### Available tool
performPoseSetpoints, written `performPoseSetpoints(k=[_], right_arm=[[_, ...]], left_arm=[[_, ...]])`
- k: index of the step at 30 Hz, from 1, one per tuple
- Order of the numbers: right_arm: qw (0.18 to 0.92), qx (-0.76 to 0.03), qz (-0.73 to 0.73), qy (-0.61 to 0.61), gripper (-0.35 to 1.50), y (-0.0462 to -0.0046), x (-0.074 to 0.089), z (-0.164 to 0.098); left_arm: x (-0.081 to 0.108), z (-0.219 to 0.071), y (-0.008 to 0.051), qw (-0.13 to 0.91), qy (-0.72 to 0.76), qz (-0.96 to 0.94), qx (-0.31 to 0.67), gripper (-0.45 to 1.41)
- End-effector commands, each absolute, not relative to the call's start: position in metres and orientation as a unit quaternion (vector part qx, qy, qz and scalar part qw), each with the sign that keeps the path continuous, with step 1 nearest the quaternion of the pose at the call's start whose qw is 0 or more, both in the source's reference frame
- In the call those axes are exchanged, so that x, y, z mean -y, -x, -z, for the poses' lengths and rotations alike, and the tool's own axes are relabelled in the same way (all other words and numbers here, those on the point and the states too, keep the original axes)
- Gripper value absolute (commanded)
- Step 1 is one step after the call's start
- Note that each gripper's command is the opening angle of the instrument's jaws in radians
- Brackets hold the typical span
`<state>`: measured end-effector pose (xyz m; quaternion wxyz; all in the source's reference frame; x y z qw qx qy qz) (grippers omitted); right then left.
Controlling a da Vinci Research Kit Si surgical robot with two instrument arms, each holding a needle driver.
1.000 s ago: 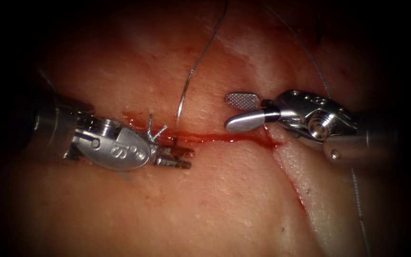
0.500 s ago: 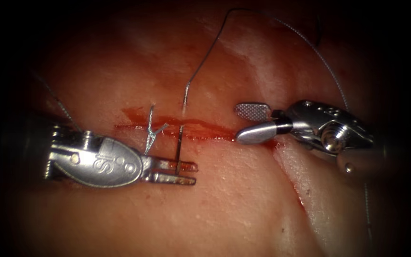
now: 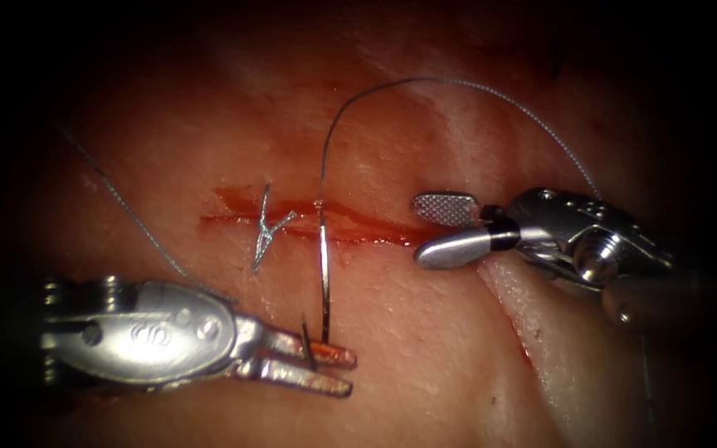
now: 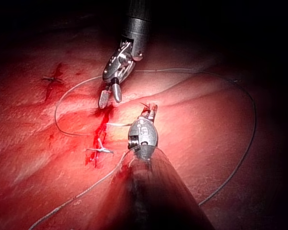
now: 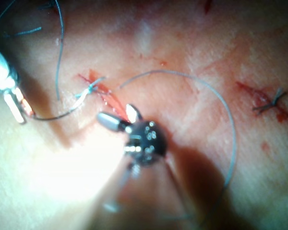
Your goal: Wound Closure
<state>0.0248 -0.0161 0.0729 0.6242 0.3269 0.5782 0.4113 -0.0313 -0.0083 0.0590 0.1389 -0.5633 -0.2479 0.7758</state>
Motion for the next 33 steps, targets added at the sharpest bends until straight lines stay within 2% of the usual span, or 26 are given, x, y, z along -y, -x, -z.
performPoseSetpoints(k=[1, 12, 27, 30, 33], right_arm=[[0.617, -0.574, -0.419, -0.339, 1.26, -0.0256, 0.0164, -0.0731], [0.602, -0.563, -0.436, -0.361, 1.15, -0.0240, 0.0148, -0.0700], [0.559, -0.528, -0.491, -0.410, 1.06, -0.0245, 0.0139, -0.0681], [0.517, -0.486, -0.539, -0.454, 1.03, -0.0249, 0.0140, -0.0682], [0.531, -0.482, -0.535, -0.447, 1.01, -0.0253, 0.0145, -0.0684]], left_arm=[[0.0083, -0.0592, 0.0318, 0.133, 0.565, -0.779, 0.237, -0.45], [0.0020, -0.0551, 0.0309, 0.095, 0.565, -0.809, 0.131, -0.45], [0.0074, -0.0600, 0.0336, 0.052, 0.526, -0.844, 0.093, -0.45], [0.0083, -0.0611, 0.0342, 0.039, 0.513, -0.853, 0.089, -0.45], [0.0087, -0.0619, 0.0346, 0.026, 0.506, -0.858, 0.082, -0.45]])
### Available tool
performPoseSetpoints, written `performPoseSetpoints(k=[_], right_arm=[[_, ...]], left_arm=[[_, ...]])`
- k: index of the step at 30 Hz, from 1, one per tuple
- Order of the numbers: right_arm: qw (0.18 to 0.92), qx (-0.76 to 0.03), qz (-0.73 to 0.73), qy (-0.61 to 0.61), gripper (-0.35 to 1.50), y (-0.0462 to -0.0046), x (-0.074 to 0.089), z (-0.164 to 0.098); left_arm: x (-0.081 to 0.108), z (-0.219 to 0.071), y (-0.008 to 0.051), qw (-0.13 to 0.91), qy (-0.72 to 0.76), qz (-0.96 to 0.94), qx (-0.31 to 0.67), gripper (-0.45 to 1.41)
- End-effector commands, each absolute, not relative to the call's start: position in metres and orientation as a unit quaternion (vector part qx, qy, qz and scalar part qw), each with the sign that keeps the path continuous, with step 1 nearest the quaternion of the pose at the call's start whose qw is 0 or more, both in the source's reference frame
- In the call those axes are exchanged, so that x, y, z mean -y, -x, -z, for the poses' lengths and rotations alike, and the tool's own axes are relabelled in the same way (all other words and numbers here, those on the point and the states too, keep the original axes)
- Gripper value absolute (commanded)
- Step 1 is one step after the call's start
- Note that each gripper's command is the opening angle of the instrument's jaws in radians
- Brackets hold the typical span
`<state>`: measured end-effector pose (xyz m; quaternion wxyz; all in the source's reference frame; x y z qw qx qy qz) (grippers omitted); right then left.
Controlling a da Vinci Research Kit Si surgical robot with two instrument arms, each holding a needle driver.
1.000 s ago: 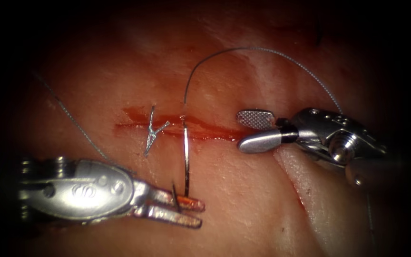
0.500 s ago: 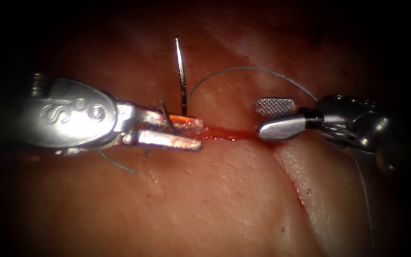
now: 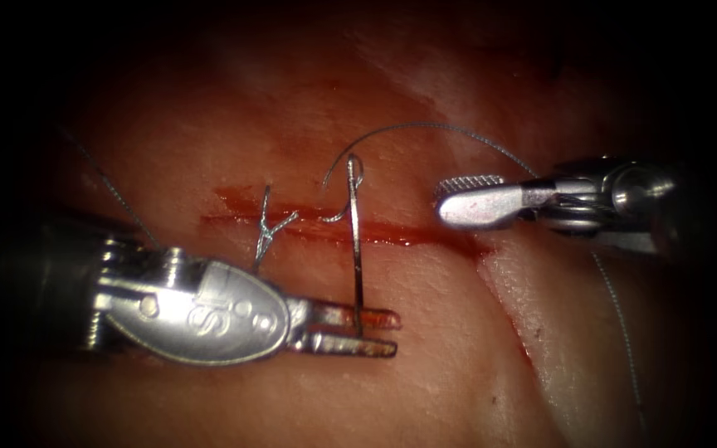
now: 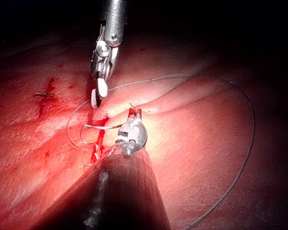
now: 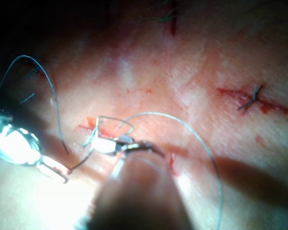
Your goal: Wound Closure
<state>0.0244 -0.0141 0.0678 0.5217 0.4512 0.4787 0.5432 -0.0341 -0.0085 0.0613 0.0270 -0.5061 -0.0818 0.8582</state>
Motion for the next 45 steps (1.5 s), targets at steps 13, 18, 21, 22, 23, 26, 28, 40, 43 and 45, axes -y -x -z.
performPoseSetpoints(k=[13, 18, 21, 22, 23, 26, 28, 40, 43, 45], right_arm=[[0.551, -0.484, -0.527, -0.429, 1.08, -0.0285, 0.0161, -0.0700], [0.552, -0.485, -0.528, -0.426, 1.08, -0.0301, 0.0161, -0.0705], [0.554, -0.486, -0.526, -0.424, 1.08, -0.0311, 0.0162, -0.0709], [0.554, -0.487, -0.527, -0.422, 1.08, -0.0314, 0.0162, -0.0711], [0.554, -0.487, -0.527, -0.422, 1.08, -0.0314, 0.0162, -0.0711], [0.555, -0.487, -0.525, -0.424, 1.08, -0.0316, 0.0163, -0.0714], [0.557, -0.488, -0.522, -0.424, 0.93, -0.0316, 0.0163, -0.0713], [0.619, -0.529, -0.418, -0.403, -0.35, -0.0296, 0.0160, -0.0718], [0.629, -0.555, -0.403, -0.365, -0.35, -0.0287, 0.0149, -0.0727], [0.630, -0.570, -0.398, -0.347, -0.35, -0.0285, 0.0142, -0.0730]], left_arm=[[0.0091, -0.0622, 0.0351, -0.017, 0.488, -0.871, 0.057, -0.45], [0.0093, -0.0620, 0.0354, -0.018, 0.486, -0.872, 0.055, -0.45], [0.0094, -0.0618, 0.0355, -0.022, 0.486, -0.872, 0.052, -0.45], [0.0094, -0.0616, 0.0355, -0.022, 0.486, -0.872, 0.052, -0.45], [0.0094, -0.0616, 0.0355, -0.022, 0.486, -0.872, 0.052, -0.45], [0.0095, -0.0615, 0.0356, -0.024, 0.486, -0.872, 0.051, -0.45], [0.0095, -0.0615, 0.0356, -0.023, 0.485, -0.873, 0.051, -0.45], [0.0089, -0.0616, 0.0356, -0.020, 0.486, -0.872, 0.053, -0.27], [0.0087, -0.0617, 0.0353, 0.019, 0.492, -0.865, 0.098, 0.34], [0.0086, -0.0615, 0.0349, 0.037, 0.497, -0.857, 0.130, 0.49]])
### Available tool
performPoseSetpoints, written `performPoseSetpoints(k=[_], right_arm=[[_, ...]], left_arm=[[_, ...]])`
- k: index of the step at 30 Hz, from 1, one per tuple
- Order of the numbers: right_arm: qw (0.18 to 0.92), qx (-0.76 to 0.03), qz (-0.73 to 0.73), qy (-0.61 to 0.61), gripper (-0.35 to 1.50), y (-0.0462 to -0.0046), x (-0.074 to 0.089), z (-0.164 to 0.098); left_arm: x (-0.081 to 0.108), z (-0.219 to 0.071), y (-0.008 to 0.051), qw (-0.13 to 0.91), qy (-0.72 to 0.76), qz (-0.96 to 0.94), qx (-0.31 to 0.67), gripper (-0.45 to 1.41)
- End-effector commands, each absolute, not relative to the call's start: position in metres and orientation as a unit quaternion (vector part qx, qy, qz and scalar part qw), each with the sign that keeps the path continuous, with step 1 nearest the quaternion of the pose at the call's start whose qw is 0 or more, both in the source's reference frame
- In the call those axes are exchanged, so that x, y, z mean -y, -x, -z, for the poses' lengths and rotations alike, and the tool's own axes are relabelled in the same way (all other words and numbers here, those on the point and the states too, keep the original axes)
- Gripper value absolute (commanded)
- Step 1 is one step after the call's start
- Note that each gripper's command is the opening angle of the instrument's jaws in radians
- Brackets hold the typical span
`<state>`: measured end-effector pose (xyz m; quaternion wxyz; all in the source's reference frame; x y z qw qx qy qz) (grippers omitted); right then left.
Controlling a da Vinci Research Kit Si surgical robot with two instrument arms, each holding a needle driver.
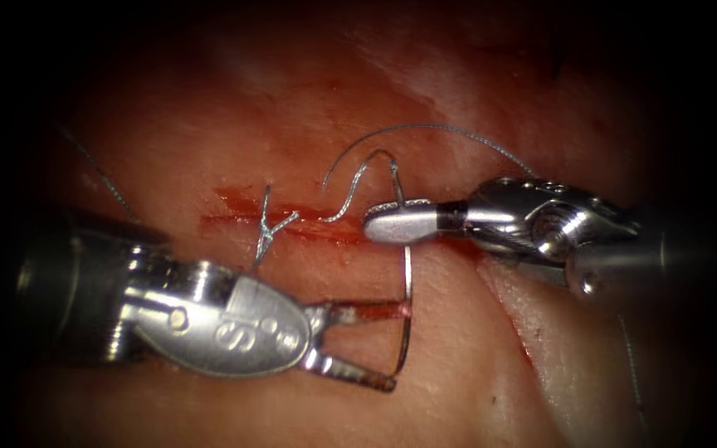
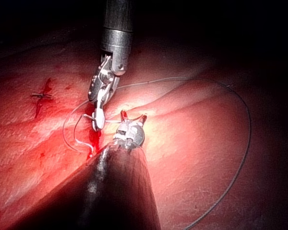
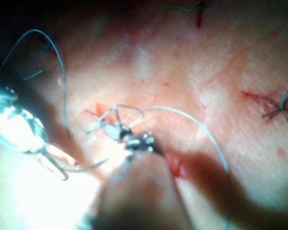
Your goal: Wound Closure
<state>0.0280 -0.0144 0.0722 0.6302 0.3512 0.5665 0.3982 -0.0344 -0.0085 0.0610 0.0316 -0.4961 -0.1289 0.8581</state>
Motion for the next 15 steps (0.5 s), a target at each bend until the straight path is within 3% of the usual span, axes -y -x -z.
performPoseSetpoints(k=[1, 15], right_arm=[[0.631, -0.580, -0.395, -0.330, -0.35, -0.0283, 0.0133, -0.0732], [0.650, -0.624, -0.357, -0.247, -0.35, -0.0313, 0.0105, -0.0741]], left_arm=[[0.0083, -0.0611, 0.0341, 0.041, 0.501, -0.851, 0.150, 0.57], [0.0040, -0.0648, 0.0289, 0.061, 0.466, -0.869, 0.154, 0.14]])
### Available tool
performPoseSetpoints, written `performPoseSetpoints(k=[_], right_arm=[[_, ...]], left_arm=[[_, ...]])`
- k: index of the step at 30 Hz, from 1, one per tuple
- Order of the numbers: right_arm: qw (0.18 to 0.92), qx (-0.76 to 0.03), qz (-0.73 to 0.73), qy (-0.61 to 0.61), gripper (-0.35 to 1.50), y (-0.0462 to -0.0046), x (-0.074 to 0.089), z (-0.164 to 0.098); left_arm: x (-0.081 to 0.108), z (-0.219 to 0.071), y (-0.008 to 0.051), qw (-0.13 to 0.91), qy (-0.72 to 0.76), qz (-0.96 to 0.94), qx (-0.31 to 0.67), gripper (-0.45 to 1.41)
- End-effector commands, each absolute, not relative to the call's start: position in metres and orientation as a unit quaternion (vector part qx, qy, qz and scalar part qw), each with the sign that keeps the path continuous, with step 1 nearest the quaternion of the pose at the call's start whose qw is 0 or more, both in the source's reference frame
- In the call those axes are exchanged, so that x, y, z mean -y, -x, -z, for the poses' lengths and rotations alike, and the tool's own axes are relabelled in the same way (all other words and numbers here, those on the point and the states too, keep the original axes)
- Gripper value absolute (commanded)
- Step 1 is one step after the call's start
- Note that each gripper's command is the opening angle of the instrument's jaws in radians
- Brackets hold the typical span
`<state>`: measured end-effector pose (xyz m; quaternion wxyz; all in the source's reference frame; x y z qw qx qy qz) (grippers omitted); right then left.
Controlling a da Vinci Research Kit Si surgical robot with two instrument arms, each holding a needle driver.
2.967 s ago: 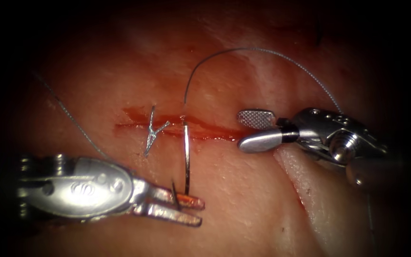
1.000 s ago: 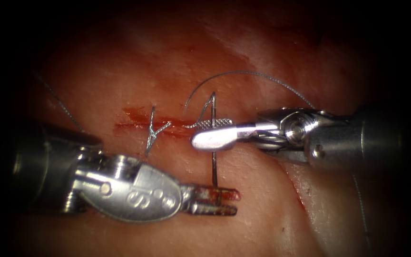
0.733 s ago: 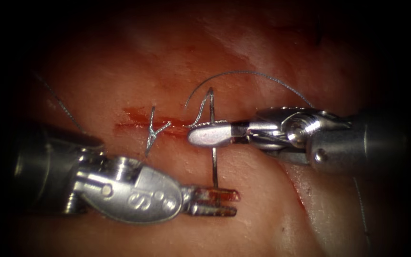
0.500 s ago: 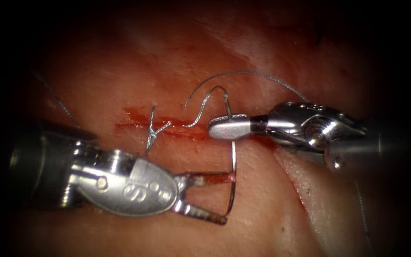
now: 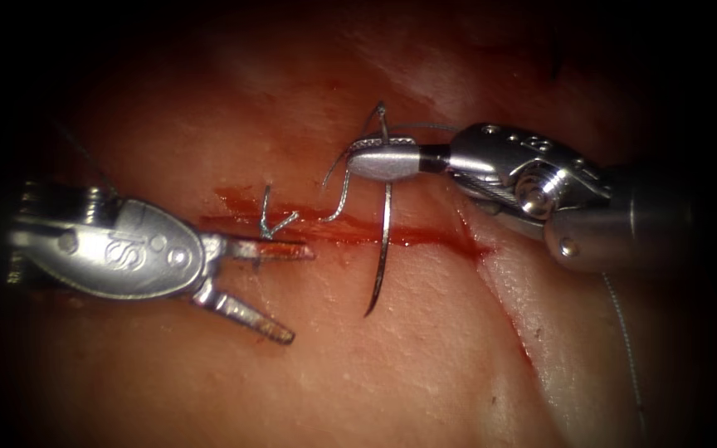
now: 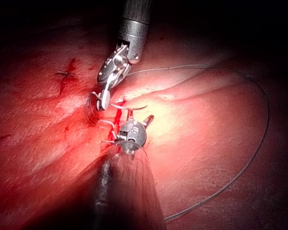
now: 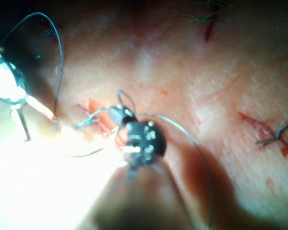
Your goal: Wound Closure
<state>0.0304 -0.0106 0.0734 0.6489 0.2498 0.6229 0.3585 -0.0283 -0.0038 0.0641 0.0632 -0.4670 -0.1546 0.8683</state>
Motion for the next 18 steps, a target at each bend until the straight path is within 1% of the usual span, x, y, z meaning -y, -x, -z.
performPoseSetpoints(k=[1, 4, 5, 6, 8, 10, 13, 16, 18], right_arm=[[0.653, -0.626, -0.352, -0.240, -0.35, -0.0316, 0.0104, -0.0743], [0.661, -0.633, -0.337, -0.221, -0.35, -0.0317, 0.0099, -0.0744], [0.664, -0.638, -0.329, -0.211, -0.35, -0.0316, 0.0095, -0.0744], [0.664, -0.638, -0.329, -0.211, -0.35, -0.0316, 0.0095, -0.0744], [0.669, -0.641, -0.319, -0.199, -0.35, -0.0315, 0.0092, -0.0744], [0.672, -0.643, -0.314, -0.192, -0.35, -0.0314, 0.0090, -0.0745], [0.674, -0.644, -0.310, -0.189, -0.35, -0.0312, 0.0090, -0.0745], [0.676, -0.645, -0.304, -0.184, -0.35, -0.0311, 0.0090, -0.0742], [0.677, -0.646, -0.302, -0.182, -0.35, -0.0311, 0.0090, -0.0741]], left_arm=[[0.0035, -0.0656, 0.0287, 0.063, 0.459, -0.873, 0.153, 0.14], [0.0022, -0.0672, 0.0284, 0.073, 0.441, -0.881, 0.153, 0.09], [0.0010, -0.0682, 0.0281, 0.084, 0.434, -0.884, 0.151, 0.02], [0.0010, -0.0682, 0.0281, 0.084, 0.434, -0.884, 0.151, 0.02], [0.0001, -0.0693, 0.0280, 0.089, 0.426, -0.888, 0.149, -0.08], [-0.0001, -0.0704, 0.0279, 0.090, 0.410, -0.895, 0.151, -0.13], [0.0010, -0.0726, 0.0279, 0.096, 0.378, -0.906, 0.164, -0.16], [0.0029, -0.0749, 0.0280, 0.106, 0.348, -0.912, 0.191, -0.32], [0.0035, -0.0755, 0.0280, 0.109, 0.344, -0.911, 0.200, -0.33]])
